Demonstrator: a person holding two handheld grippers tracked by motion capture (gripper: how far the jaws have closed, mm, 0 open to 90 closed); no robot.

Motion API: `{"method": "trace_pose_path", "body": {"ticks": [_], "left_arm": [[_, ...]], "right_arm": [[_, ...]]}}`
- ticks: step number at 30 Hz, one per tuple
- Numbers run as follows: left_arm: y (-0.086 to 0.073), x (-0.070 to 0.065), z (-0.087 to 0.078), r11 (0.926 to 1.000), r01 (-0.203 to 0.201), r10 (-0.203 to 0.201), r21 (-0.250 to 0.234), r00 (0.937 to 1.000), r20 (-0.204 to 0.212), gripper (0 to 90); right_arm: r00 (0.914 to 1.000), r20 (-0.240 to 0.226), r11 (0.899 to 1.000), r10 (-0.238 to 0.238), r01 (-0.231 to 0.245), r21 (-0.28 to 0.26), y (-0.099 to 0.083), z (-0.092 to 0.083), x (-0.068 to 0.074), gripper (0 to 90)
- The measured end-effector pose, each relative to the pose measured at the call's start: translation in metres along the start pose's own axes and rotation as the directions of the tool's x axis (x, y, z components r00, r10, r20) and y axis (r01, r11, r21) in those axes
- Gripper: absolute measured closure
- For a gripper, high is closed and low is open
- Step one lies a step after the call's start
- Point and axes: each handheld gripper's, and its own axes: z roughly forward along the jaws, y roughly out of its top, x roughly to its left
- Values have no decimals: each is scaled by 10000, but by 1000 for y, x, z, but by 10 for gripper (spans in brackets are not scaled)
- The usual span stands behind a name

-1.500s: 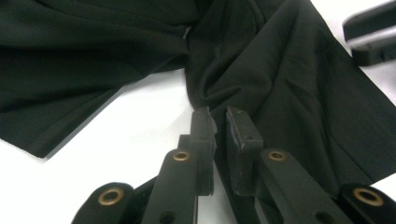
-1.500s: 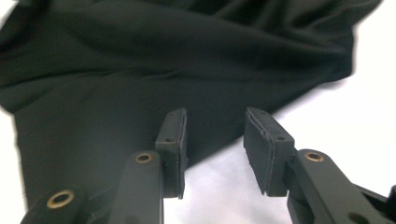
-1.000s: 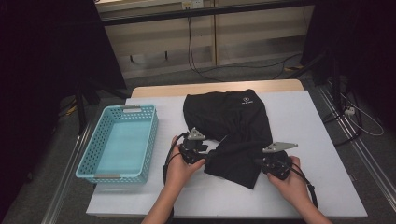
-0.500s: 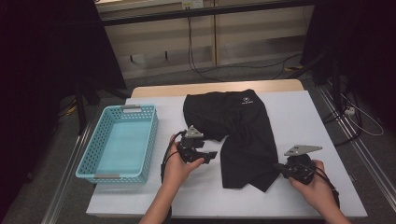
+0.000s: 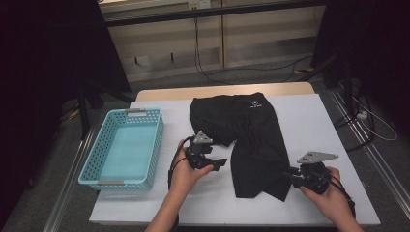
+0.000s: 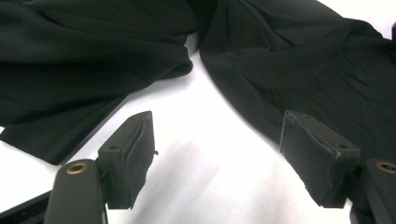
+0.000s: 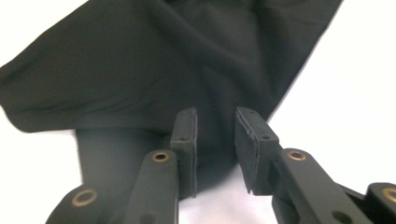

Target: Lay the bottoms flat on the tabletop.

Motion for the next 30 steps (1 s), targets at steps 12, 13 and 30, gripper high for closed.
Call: {"method": "trace_pose_path", "body": {"ticks": [12, 13, 30], "left_arm": [[4, -2, 2, 9998, -218, 218, -17, 9997, 117, 262], [5, -3, 2, 9998, -206, 206, -53, 9997, 125, 262], [7, -9, 8, 9996, -280, 280, -7, 9992, 300, 254]], "right_arm": [[9985, -63, 9983, 536, -535, 248, -11, 4, -7, 859], [9977, -325, 9978, 601, -591, 296, -11, 4, -7, 887], [9975, 422, 9977, 575, -558, -396, -12, -10, -28, 690]]}}
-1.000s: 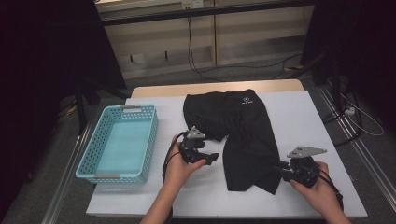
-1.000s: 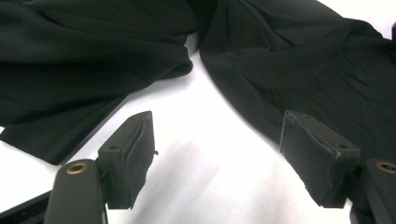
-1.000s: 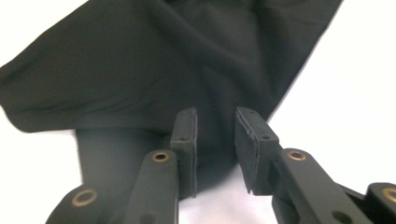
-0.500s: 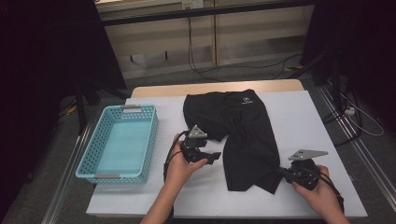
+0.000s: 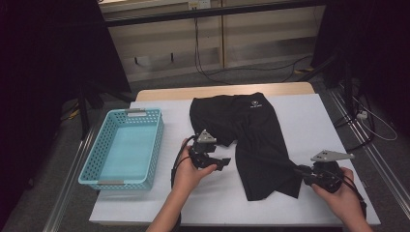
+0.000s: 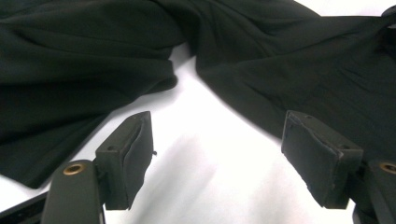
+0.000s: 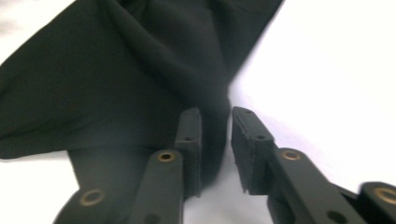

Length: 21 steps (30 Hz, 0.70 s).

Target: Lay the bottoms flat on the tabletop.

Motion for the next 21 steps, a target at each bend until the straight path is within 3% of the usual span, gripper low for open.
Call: {"method": "trace_pose_path", "body": {"ticks": [4, 8, 11, 18, 21], "left_arm": [[0, -9, 8, 9999, -94, 92, 60, 9997, 213, 249], [-1, -19, 18, 9997, -230, 234, -107, 9990, 393, 259], [-2, -28, 26, 9983, -574, 572, 38, 9973, 464, 279], [-4, -42, 39, 9931, -1169, 1165, 70, 9922, 437, 397], [-6, -48, 43, 9893, -1419, 1407, 338, 9894, 362, 478]], "right_arm": [[9998, 78, 9997, -159, 160, -173, 1, 2, 4, 564], [9999, 170, 9992, -25, 32, -387, 0, 4, 2, 448], [9999, 67, 9982, 127, -122, -584, 0, 4, 1, 387], [9999, 89, 9974, 52, -45, -725, 0, 4, 3, 333], [10000, 67, 9976, 30, -25, -690, 0, 4, 4, 332]]}}
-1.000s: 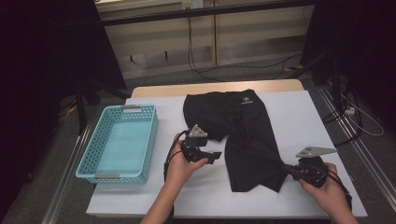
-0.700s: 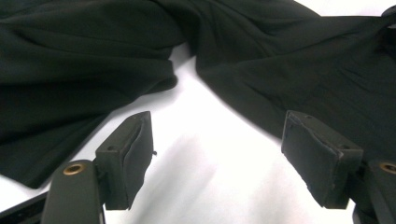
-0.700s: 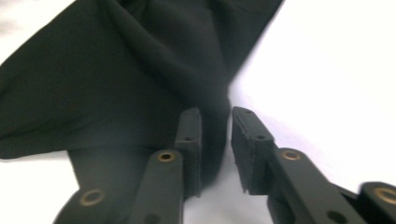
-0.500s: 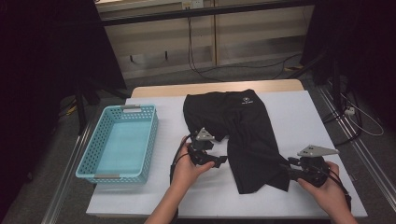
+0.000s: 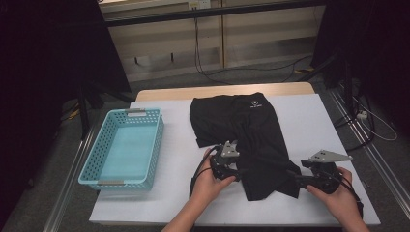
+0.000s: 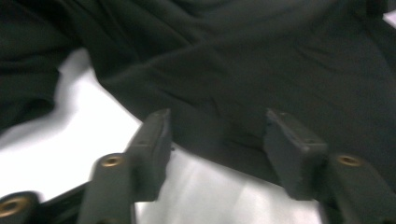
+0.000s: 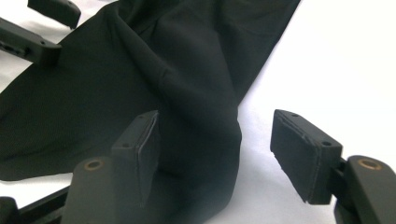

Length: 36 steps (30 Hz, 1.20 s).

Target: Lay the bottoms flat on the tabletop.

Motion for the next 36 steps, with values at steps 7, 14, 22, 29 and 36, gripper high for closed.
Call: {"method": "trace_pose_path", "body": {"ticks": [7, 14, 22, 29, 36], "left_arm": [[-1, 0, -4, 9990, 435, -438, 100, 9987, 277, 810], [2, 5, -6, 9980, 608, -611, 152, 9980, 181, 877], [-3, 25, -17, 9944, 1052, -1052, -22, 9945, 6, 864], [2, 21, -18, 9972, 728, -726, -173, 9973, 121, 626], [4, 29, -29, 9966, 762, -766, -304, 9970, -138, 320]], "right_arm": [[10000, -59, 10000, 6, -6, -3, 0, -1, 1, 334], [9999, -102, 10000, 21, -21, -6, 1, -4, 2, 354], [9997, -230, 9999, -91, 94, 129, 1, -4, 5, 379], [9985, -510, 9995, -212, 223, 208, 3, -4, 13, 433], [9916, -1092, 9976, -689, 692, -13, 4, 2, 25, 392]]}}
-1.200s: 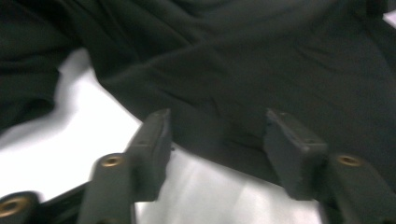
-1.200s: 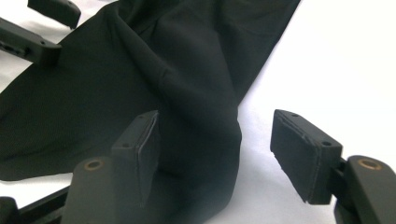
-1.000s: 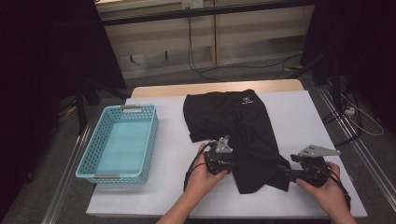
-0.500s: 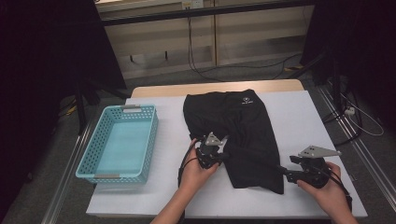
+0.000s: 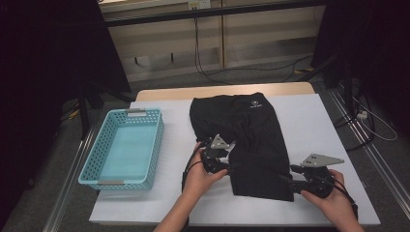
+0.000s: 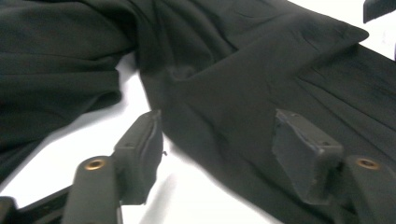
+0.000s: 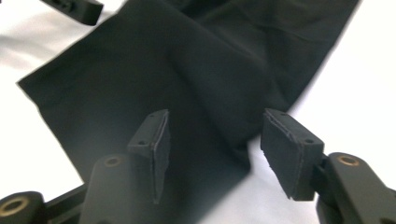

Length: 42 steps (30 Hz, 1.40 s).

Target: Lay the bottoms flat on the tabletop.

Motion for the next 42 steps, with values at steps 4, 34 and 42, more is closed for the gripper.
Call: {"method": "trace_pose_path", "body": {"ticks": [4, 34, 42], "left_arm": [[1, 7, -7, 9997, 208, -210, -131, 9997, -139, 256], [-1, 24, -23, 9968, 706, -722, -387, 9965, -421, 198], [-1, 26, -26, 9962, 766, -782, -423, 9962, -373, 198]], "right_arm": [[9972, -673, 9995, -320, 316, -67, 3, 6, 13, 414], [9531, -2080, 9719, -2197, 2324, 381, 0, 34, 61, 883], [9557, -2334, 9777, -1795, 1996, 653, -1, 28, 56, 890]]}}
